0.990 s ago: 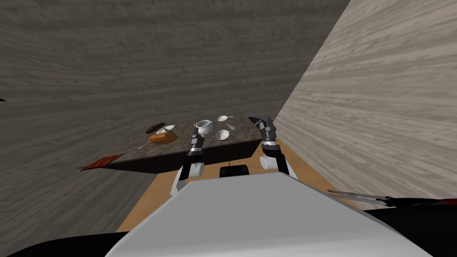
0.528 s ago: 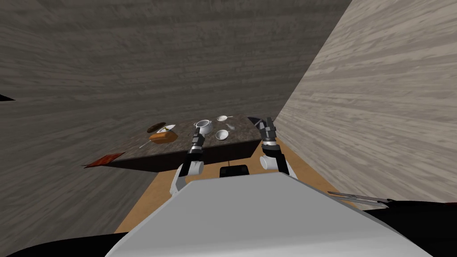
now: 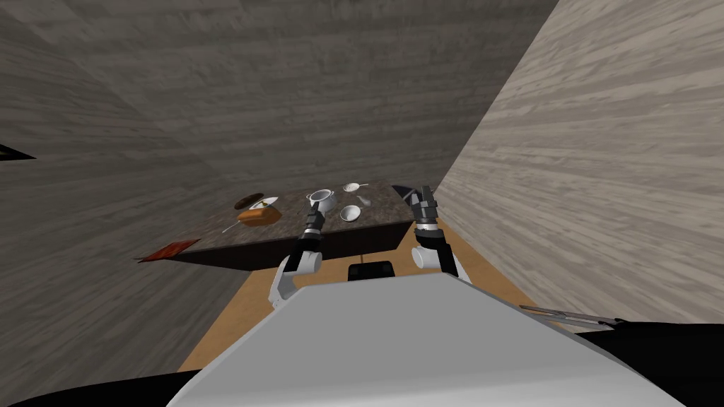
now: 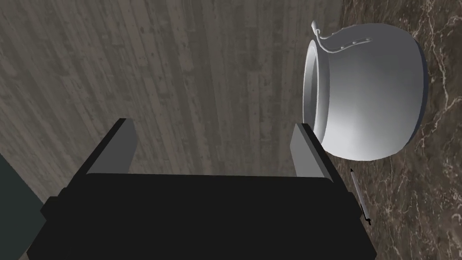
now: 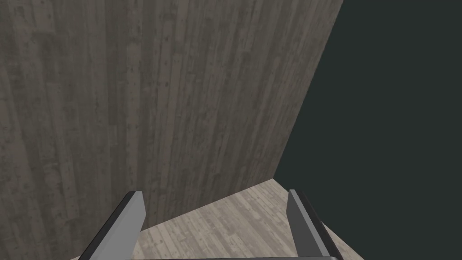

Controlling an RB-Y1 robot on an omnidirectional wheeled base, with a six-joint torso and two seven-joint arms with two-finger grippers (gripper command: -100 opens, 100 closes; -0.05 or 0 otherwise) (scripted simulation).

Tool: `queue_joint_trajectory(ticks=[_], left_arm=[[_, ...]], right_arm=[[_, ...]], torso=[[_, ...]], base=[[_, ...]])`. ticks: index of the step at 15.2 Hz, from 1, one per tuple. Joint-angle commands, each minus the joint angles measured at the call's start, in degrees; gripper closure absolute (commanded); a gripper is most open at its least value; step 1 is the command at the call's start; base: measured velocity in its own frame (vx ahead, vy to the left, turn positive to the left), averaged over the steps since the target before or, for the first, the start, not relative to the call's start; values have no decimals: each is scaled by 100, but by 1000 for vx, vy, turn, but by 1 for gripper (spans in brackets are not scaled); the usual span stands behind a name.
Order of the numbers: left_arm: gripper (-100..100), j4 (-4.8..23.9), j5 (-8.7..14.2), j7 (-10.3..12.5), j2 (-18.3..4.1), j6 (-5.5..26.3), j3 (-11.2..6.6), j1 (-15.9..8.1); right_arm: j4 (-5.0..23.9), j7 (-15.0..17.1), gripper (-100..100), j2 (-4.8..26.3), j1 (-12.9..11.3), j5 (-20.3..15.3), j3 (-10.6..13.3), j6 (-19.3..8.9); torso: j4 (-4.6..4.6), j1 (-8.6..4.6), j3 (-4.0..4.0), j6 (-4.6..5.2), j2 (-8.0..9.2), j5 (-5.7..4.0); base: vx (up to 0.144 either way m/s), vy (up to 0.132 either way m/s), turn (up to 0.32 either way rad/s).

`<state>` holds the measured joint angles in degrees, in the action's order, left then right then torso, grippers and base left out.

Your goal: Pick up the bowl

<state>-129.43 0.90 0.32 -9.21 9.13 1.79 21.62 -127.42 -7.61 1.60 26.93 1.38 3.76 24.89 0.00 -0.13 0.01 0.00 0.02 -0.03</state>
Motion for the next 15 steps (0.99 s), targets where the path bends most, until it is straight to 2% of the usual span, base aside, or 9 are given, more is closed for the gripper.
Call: queue_joint_trajectory(ticks=[1,6,7,9,10,11,12,14,15], left_arm=[[-100,-22,-10,-34,-10,286,-22,-64],[-100,-45,-25,-84,-16,795,-57,-170],[-100,-63,-40,-136,-18,993,-93,-280],[-100,-63,-40,-136,-18,1217,-93,-280],[-100,-63,-40,-136,-18,1221,-93,-280],[-100,-76,-55,-192,-16,1438,-132,-392],[-100,-76,-55,-192,-16,1550,-132,-392],[-100,-76,-55,-192,-16,1652,-132,-392],[-100,-83,-69,-250,-11,1848,-171,-505]], right_arm=[[0,0,0,0,0,0,0,0],[0,0,0,0,0,0,0,0],[0,0,0,0,0,0,0,0],[0,0,0,0,0,0,0,0],[0,0,0,0,0,0,0,0],[0,0,0,0,0,0,0,0],[0,0,0,0,0,0,0,0],[0,0,0,0,0,0,0,0],[0,0,0,0,0,0,0,0]], torso=[[0,0,0,0,0,0],[0,-3,-1,0,-1,-1],[0,1,-1,0,-1,0],[-1,-1,-1,0,-2,0],[-1,0,-1,0,-2,0],[-1,3,-1,0,-2,0],[0,1,-1,0,-1,0],[-1,1,-1,0,-1,0],[-1,3,-1,0,-2,1]], base=[[-8,-38,27],[-5,-33,10],[-4,-28,12],[-3,-33,9],[-4,-18,1],[-7,-27,4],[-7,-35,7],[-2,-22,2],[-2,-29,-2]])
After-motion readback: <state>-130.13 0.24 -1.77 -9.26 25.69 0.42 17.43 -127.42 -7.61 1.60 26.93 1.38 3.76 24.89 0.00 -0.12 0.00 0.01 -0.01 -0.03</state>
